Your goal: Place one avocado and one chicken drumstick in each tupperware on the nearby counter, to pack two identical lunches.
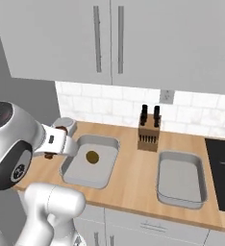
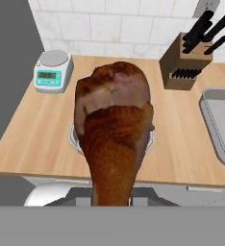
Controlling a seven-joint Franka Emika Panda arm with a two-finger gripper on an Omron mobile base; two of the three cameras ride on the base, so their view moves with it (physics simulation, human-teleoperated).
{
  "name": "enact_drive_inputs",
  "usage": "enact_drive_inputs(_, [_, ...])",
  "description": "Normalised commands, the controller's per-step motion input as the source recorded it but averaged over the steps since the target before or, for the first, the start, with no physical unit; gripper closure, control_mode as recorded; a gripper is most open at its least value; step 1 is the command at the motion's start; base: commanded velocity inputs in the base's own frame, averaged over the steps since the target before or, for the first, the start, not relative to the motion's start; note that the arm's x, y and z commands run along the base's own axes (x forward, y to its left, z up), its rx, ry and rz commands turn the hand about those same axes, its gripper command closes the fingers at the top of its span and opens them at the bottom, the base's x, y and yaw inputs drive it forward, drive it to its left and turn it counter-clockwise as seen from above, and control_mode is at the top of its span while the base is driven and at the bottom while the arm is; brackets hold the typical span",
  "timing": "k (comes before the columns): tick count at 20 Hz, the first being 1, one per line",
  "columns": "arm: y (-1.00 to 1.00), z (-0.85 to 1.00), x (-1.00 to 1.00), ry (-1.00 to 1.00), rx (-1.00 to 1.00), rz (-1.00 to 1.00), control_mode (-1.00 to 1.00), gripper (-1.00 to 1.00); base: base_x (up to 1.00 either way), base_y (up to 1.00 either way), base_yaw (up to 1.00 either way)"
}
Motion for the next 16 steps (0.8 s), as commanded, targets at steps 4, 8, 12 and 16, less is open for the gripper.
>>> enact_drive_inputs(4, [0.00,0.00,0.00,0.00,0.00,0.00,1.00,1.00,0.08,0.00,0.18])
enact_drive_inputs(8, [-0.01,-0.15,0.00,0.02,0.00,0.03,-1.00,1.00,0.00,0.00,0.11])
enact_drive_inputs(12, [-0.19,-0.74,0.03,0.13,0.00,0.30,-1.00,1.00,0.00,0.00,0.00])
enact_drive_inputs(16, [-0.22,-0.77,0.37,0.09,0.00,0.65,-1.00,1.00,0.00,0.00,0.00])
